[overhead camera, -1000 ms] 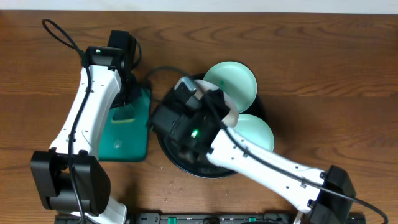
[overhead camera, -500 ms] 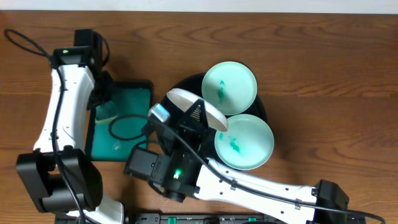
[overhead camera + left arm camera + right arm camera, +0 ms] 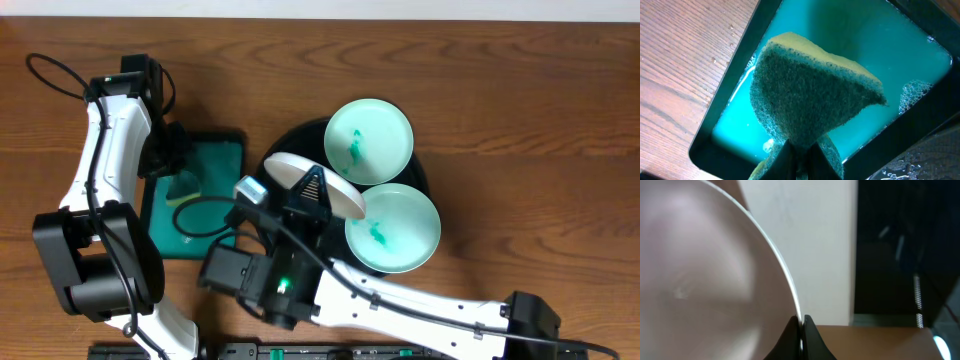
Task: Clean dirty plates on tray and stack at the side
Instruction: 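Carry the white plate right and set it on the table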
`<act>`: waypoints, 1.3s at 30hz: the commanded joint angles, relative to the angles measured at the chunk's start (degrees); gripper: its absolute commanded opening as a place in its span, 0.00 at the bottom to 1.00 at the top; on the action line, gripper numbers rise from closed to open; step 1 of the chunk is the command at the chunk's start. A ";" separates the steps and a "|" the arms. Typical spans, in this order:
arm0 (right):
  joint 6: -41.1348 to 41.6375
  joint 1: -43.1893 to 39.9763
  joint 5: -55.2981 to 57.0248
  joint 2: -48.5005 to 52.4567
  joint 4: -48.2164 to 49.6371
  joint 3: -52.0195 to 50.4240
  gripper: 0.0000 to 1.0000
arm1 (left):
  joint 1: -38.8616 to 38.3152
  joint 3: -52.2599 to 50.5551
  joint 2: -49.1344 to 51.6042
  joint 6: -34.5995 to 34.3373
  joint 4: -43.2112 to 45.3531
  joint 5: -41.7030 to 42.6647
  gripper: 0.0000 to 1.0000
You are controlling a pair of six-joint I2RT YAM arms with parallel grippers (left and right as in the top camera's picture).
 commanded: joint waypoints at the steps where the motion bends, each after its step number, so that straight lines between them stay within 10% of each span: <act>1: 3.04 -0.98 -0.07 -0.94 -2.05 1.07 0.01 | -0.02 -0.35 -0.44 0.59 -0.02 0.55 0.08; 16: 11.98 -2.08 -4.74 -0.74 -5.25 1.31 0.01 | -0.02 -0.35 -0.44 0.57 -0.42 0.57 0.07; 28: 32.70 -17.55 -49.37 -0.83 -0.46 1.16 0.01 | -1.11 -0.35 -0.44 0.57 -0.68 0.57 0.07; 39: 31.67 -46.07 -87.78 -0.94 6.71 1.16 0.02 | -6.60 -0.35 -0.44 0.79 -0.79 0.39 0.07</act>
